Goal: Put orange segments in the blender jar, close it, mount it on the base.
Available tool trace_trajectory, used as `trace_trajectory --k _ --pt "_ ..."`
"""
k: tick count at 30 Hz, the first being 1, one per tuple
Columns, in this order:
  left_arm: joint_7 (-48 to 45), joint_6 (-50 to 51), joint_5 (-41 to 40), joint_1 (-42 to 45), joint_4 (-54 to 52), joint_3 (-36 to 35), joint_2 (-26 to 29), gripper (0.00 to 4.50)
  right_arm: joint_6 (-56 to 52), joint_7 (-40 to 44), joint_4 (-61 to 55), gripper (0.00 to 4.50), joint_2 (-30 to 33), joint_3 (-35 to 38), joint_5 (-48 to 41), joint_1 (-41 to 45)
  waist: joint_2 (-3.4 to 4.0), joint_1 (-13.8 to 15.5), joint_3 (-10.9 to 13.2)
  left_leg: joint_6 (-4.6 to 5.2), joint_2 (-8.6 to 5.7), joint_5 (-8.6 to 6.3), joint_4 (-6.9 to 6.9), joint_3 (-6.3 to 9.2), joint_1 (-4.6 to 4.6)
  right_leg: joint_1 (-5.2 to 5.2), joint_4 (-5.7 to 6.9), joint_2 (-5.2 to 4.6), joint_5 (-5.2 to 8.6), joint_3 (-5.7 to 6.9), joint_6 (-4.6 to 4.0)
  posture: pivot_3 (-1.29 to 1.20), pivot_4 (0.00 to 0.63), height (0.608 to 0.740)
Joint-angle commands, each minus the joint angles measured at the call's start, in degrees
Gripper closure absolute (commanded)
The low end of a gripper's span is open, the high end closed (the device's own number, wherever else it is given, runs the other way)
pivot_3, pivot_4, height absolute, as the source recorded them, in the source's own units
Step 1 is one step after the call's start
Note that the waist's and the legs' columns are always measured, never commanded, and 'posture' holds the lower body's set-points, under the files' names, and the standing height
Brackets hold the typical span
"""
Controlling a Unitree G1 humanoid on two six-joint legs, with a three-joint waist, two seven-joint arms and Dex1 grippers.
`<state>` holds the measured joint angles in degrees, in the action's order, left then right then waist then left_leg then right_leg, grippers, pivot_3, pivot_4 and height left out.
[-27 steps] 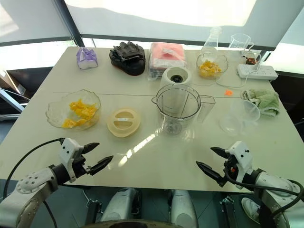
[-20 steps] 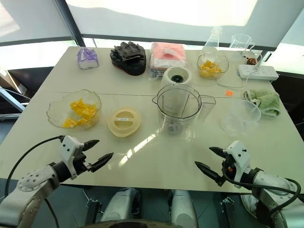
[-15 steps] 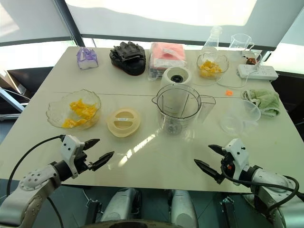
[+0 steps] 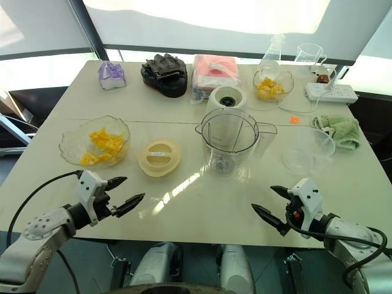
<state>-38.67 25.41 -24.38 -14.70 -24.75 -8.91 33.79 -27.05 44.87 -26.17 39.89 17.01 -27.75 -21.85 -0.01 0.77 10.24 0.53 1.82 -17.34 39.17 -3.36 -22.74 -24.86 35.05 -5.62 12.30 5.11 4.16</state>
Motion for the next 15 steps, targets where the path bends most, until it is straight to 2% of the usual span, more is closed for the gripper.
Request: trace_trajectory --k 1,5,10,13,15 --pt "-0.38 -0.88 -1.01 1.26 0.21 -2.95 0.66 0.00 1.02 -0.04 -2.61 0.03 0.04 1.43 -0.45 0.09 0.00 0.00 0.00 0.00 0.00 0.00 0.00 0.00 0.00 0.00 0.00 0.00 0.00 0.00 0.00 0.00 0.150 0.740" --pt "-3.44 1.28 -4.26 1.82 -0.26 -6.35 3.13 0.00 -1.89 1.42 -6.33 0.03 2.89 2.70 -1.73 -1.38 0.00 0.02 0.00 0.00 0.00 0.00 0.00 0.01 0.01 0.00 0.03 0.00 0.00 0.00 0.00 0.00 0.150 0.740" --pt "-11.89 2.60 -7.02 5.33 5.82 -12.27 12.89 0.00 -15.24 3.91 -17.51 0.03 12.09 13.32 -18.51 0.30 0.00 -0.03 0.03 0.00 0.01 0.00 0.01 0.01 0.01 -0.04 0.07 0.00 -0.01 0.00 -0.02 0.00 0.150 0.740" --pt "-15.26 2.69 -7.05 9.28 9.93 -13.28 17.46 0.00 -21.21 2.83 -19.78 0.03 17.00 18.82 -29.37 3.93 -0.04 0.00 0.07 -0.02 0.03 0.00 0.01 0.01 0.15 0.04 0.03 0.02 -0.04 0.01 -0.07 0.00 0.150 0.740" --pt "-16.34 4.08 -7.85 13.70 12.23 -13.49 19.98 0.00 -23.63 2.82 -19.26 0.03 19.84 22.21 -32.85 5.87 -0.15 0.15 0.13 -0.02 0.03 -0.01 0.00 0.02 0.16 0.04 -0.02 0.01 -0.04 0.01 -0.07 0.00 0.150 0.740"
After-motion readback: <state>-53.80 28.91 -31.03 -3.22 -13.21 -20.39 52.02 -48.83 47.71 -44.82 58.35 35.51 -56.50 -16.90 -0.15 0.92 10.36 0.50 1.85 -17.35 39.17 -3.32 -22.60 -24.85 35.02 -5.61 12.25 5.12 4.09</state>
